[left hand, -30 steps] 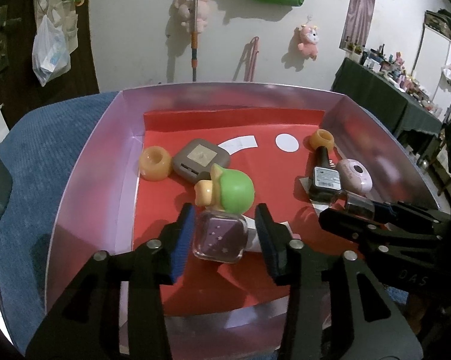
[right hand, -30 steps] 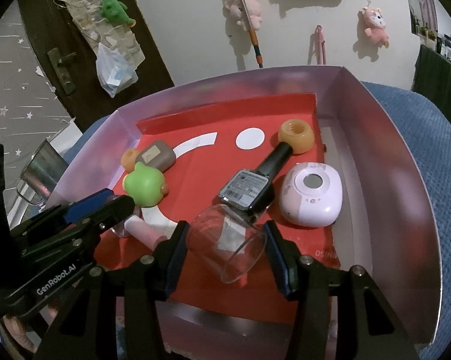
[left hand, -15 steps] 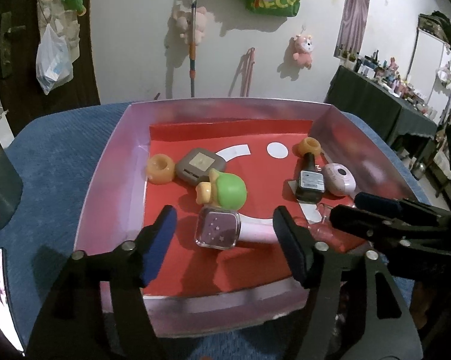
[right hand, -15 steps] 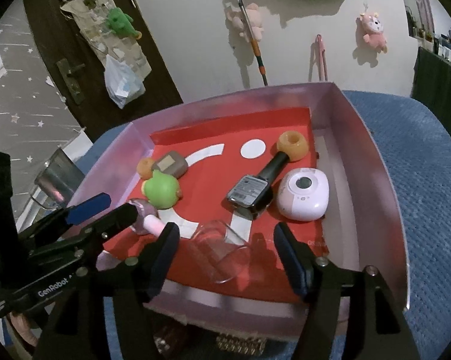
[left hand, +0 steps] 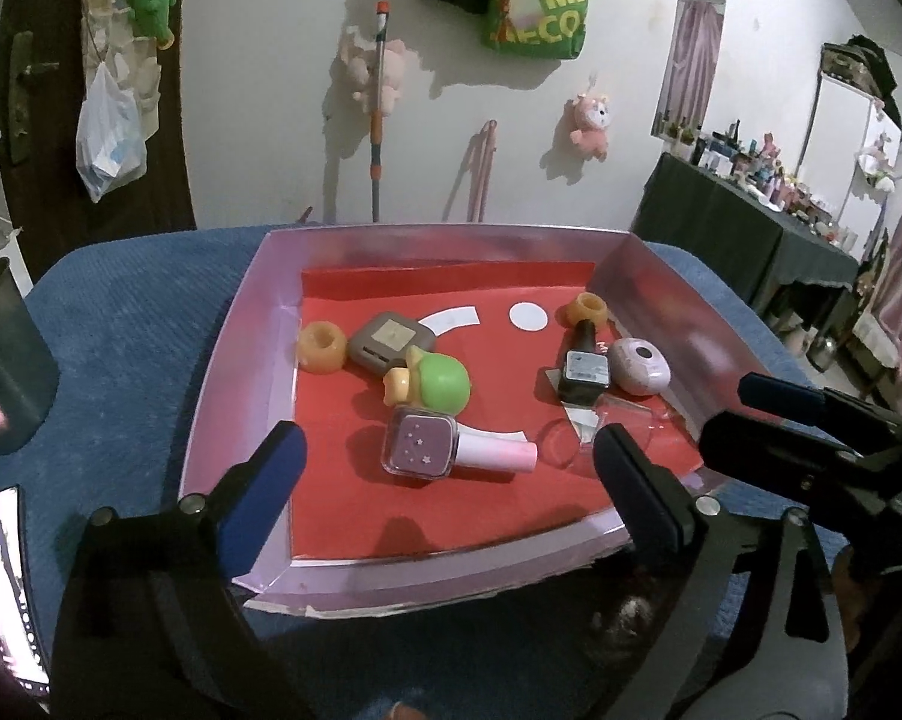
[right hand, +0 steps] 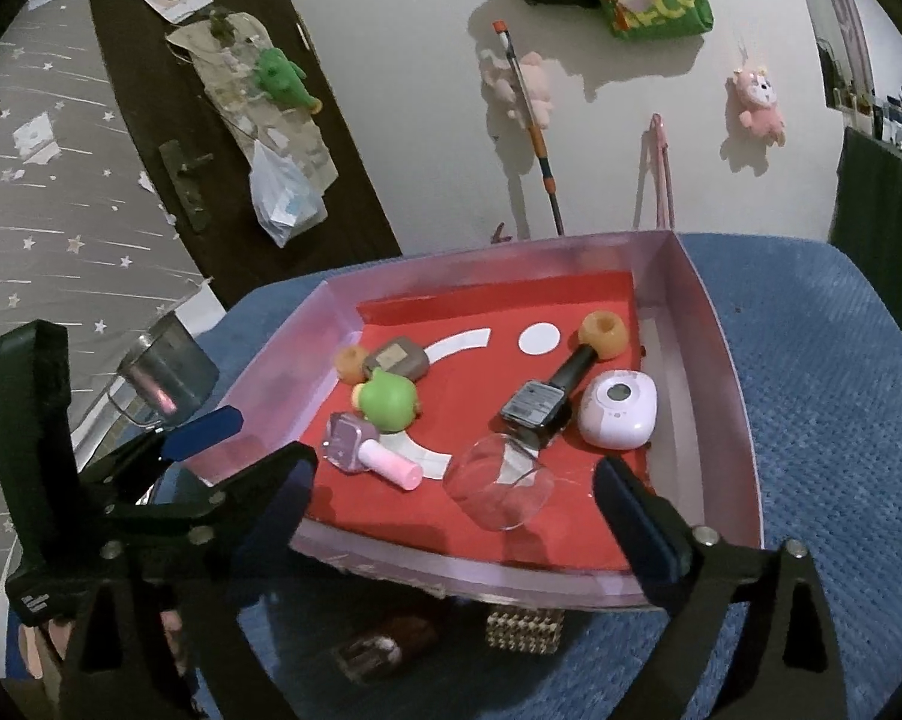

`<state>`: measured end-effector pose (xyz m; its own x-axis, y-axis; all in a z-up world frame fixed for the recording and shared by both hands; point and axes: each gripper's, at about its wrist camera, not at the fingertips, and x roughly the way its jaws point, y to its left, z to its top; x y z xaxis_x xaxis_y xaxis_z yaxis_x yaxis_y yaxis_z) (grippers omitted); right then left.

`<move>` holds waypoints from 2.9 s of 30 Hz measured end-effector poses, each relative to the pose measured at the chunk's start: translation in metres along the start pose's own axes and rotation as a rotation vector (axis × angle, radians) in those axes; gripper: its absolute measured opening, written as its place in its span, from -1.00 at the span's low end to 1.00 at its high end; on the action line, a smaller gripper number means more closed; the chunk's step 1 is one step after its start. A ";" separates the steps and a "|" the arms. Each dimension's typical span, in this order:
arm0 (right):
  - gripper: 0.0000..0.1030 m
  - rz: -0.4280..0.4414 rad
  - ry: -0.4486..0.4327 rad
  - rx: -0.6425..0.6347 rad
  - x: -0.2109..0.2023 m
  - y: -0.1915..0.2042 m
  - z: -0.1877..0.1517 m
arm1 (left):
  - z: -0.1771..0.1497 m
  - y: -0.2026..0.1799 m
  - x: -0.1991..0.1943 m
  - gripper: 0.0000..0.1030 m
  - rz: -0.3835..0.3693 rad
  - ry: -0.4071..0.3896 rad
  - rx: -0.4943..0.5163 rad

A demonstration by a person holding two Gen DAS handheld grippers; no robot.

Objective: Organize rigid objects
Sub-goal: 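Withdraw both grippers from the box toward the items on the table, then reach the right gripper to the gold bead cube while the left reaches the brown-capped glitter bottle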

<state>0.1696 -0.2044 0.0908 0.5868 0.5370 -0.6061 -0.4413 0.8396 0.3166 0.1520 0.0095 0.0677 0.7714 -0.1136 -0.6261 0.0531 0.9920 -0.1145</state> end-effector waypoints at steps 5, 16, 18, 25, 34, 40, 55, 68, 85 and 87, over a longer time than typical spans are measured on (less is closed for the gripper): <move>1.00 0.018 -0.022 -0.002 -0.012 0.005 -0.003 | -0.002 0.000 -0.008 1.00 0.000 -0.012 0.000; 1.00 0.043 -0.066 -0.007 -0.039 0.016 -0.013 | -0.010 -0.008 -0.029 1.00 -0.004 -0.040 0.028; 1.00 0.045 -0.074 -0.009 -0.044 0.018 -0.015 | -0.012 -0.009 -0.033 1.00 -0.010 -0.044 0.031; 1.00 0.036 -0.098 -0.027 -0.060 0.027 -0.024 | -0.023 -0.015 -0.045 1.00 -0.021 -0.039 0.050; 1.00 0.033 -0.088 -0.029 -0.068 0.031 -0.040 | -0.038 -0.021 -0.050 1.00 -0.036 -0.012 0.058; 1.00 0.023 -0.083 -0.025 -0.072 0.031 -0.049 | -0.049 -0.026 -0.052 1.00 -0.047 0.006 0.071; 0.96 0.002 -0.047 0.034 -0.063 0.013 -0.065 | -0.067 -0.043 -0.038 1.00 -0.090 0.079 0.105; 0.59 -0.031 0.006 0.092 -0.041 -0.012 -0.069 | -0.078 -0.053 -0.024 0.99 -0.133 0.124 0.120; 0.55 -0.064 0.051 0.126 -0.016 -0.031 -0.069 | -0.083 -0.062 0.001 0.81 -0.150 0.168 0.142; 0.49 -0.068 0.058 0.129 -0.013 -0.033 -0.070 | -0.083 -0.061 0.004 0.74 -0.144 0.170 0.141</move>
<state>0.1292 -0.2447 0.0376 0.5703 0.4758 -0.6696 -0.3086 0.8796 0.3622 0.0995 -0.0565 0.0085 0.6324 -0.2504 -0.7330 0.2519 0.9614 -0.1111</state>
